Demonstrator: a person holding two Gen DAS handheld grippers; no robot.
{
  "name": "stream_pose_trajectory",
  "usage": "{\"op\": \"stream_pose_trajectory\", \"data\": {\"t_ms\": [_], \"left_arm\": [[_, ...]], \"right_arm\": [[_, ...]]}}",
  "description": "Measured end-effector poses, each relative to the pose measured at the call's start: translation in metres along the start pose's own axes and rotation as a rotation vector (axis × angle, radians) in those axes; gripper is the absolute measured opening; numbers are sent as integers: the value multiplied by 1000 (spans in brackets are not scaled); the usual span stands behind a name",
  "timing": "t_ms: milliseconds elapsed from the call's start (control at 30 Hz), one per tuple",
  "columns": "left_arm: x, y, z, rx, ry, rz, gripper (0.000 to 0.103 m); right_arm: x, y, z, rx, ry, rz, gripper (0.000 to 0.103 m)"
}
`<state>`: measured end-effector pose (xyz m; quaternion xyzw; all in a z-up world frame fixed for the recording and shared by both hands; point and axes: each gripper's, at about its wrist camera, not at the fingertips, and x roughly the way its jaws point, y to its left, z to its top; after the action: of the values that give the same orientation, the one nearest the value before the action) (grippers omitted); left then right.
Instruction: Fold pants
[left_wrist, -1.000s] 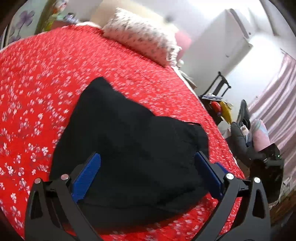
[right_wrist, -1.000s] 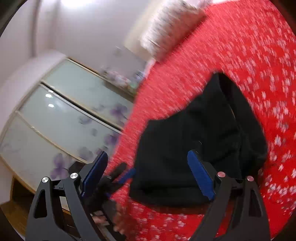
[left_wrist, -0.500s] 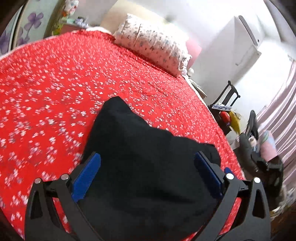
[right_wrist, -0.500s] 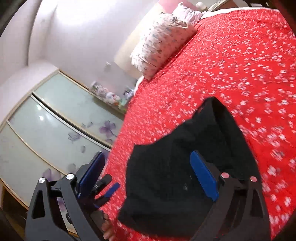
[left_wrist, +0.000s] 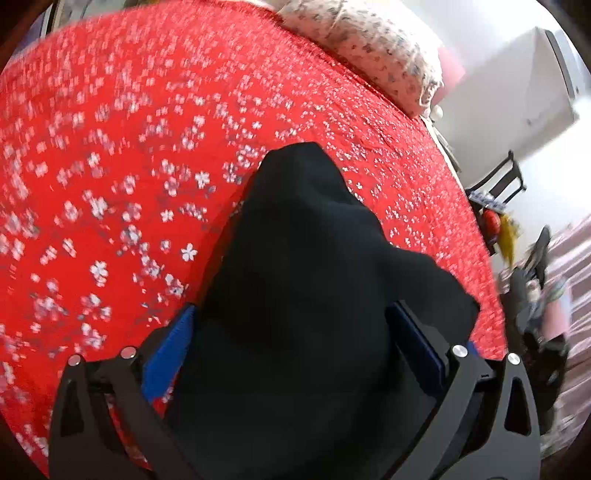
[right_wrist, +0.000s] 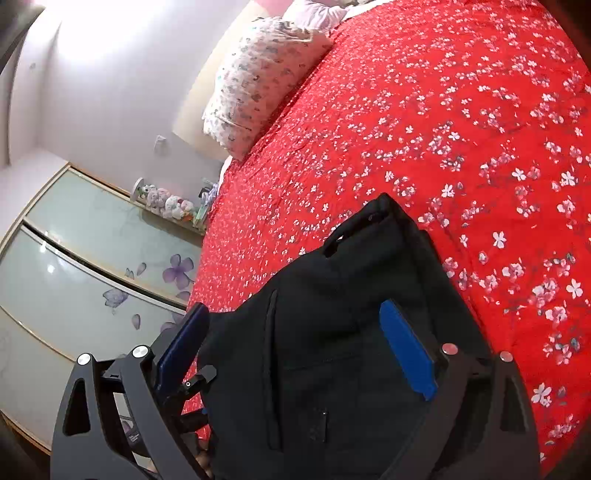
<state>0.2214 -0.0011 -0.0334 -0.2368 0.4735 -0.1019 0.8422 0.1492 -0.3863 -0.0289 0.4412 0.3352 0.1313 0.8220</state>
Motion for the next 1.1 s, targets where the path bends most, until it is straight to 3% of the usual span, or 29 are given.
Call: {"op": "stream_pose_trajectory", "data": {"t_ms": [100, 233, 333, 433, 567, 733, 1033, 1100], "left_arm": [[-12, -10, -7, 40, -44, 54, 101], [-36, -36, -15, 187, -157, 135, 101], [-48, -60, -21, 296, -206, 149, 101], [-47, -77, -26, 360, -199, 127, 101], [-31, -85, -36, 432, -168, 179, 101], [-11, -84, -45, 487, -124, 253, 101], [-10, -79, -47, 465, -110, 256, 101], [-17, -78, -50, 463, -108, 263, 101]], "right_arm": [[-7, 4, 0, 5, -2, 17, 96], [-21, 9, 4, 0, -5, 53, 96], [-30, 21, 1, -33, 14, 85, 96], [-35, 34, -6, -74, 70, 100, 96], [-32, 41, -16, -102, 148, 86, 97], [-15, 36, -22, -132, 183, -68, 97], [-16, 39, -23, -155, 191, -66, 97], [-24, 44, -23, -152, 218, -31, 97]]}}
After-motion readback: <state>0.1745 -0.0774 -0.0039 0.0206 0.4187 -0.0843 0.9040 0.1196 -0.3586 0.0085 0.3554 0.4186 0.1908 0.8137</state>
